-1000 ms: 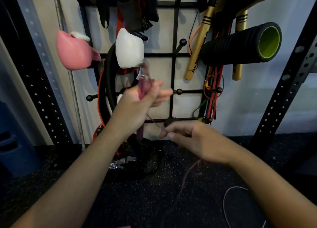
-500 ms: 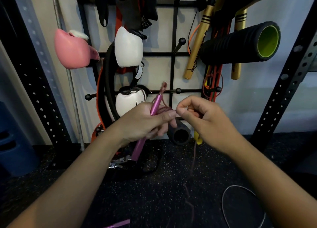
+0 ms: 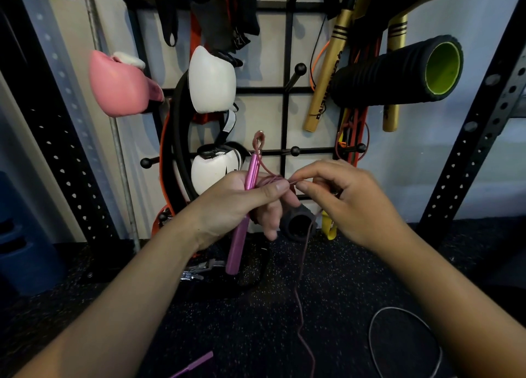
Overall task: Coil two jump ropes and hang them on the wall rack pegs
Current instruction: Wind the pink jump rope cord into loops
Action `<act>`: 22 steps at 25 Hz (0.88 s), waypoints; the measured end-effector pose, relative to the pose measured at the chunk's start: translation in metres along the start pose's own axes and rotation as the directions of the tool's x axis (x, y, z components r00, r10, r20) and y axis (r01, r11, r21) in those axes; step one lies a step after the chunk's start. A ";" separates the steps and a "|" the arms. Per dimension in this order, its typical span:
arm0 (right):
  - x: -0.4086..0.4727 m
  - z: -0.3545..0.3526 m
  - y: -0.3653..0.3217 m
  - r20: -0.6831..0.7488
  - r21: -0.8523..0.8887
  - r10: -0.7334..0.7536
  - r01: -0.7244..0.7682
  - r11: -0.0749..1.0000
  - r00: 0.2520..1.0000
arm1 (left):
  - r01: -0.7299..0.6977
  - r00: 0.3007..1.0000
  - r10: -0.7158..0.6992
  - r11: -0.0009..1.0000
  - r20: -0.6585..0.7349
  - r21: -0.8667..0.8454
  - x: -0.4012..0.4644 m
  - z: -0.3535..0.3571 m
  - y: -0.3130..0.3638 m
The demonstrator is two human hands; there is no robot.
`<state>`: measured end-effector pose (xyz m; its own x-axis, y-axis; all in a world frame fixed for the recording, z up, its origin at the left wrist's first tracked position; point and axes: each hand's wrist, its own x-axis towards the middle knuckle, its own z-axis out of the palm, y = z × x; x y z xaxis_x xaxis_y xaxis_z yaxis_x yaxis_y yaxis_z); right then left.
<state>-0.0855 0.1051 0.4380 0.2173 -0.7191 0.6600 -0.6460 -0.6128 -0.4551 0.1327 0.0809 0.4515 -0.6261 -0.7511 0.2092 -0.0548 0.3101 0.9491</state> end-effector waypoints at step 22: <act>-0.016 0.029 -0.027 0.428 -0.085 0.166 -0.143 0.986 0.888 | -0.388 0.874 -0.005 0.595 -0.486 -0.704 0.011 0.012 0.010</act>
<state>-0.0499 0.1237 0.4225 0.3990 -0.8808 0.2550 -0.7301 -0.4734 -0.4928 0.1160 0.0825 0.4602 -0.1684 -0.9413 0.2925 0.7581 0.0660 0.6488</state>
